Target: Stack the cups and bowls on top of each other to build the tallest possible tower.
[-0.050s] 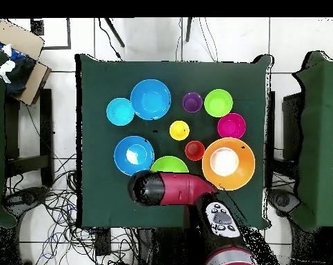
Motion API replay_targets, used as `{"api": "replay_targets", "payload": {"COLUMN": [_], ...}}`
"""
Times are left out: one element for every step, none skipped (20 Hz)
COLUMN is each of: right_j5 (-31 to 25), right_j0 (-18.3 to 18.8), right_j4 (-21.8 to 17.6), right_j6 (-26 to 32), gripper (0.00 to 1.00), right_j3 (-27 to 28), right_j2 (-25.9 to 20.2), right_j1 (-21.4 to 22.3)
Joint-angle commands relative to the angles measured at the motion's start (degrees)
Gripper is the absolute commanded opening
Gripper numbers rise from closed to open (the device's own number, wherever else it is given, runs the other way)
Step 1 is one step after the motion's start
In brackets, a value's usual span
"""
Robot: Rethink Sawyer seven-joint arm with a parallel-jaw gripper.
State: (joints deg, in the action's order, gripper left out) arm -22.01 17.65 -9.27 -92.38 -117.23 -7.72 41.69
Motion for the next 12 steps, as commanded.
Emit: {"api": "replay_targets", "payload": {"right_j5": [-1.18, -1.45, -1.84, -2.13, -2.49, -2.43, -2.47, -2.55, -2.77, -3.12, -3.28, -3.44], "right_j0": [1.1, 1.28, 1.44, 1.57, 1.6, 1.72, 1.84, 2.09, 2.42, 2.69, 2.83, 2.98], "right_j4": [-0.54, -0.55, -0.6, -0.61, -0.62, -0.64, -0.61, -0.67, -0.68, -0.79, -0.83, -0.88], "right_j6": [-3.43, -3.13, -2.77, -2.56, -2.42, -2.4, -2.4, -2.16, -1.9, -1.47, -1.32, -1.16], "gripper": [1.0, 1.0, 1.0, 1.0, 1.0, 1.0, 1.0, 1.0, 1.0, 1.0, 1.0, 1.0], "right_j3": [1.16, 1.69, 2.16, 2.28, 2.47, 2.27, 2.24, 2.36, 2.49, 2.96, 3.12, 3.28], "right_j2": [-4.63, -4.75, -4.86, -4.93, -4.93, -4.93, -4.95, -5.11, -5.26, -5.4, -5.46, -5.51], "right_j1": [-0.25, -0.57, -0.75, -0.73, -0.69, -0.53, -0.53, -0.68, -0.86, -1.06, -1.15, -1.25]}}
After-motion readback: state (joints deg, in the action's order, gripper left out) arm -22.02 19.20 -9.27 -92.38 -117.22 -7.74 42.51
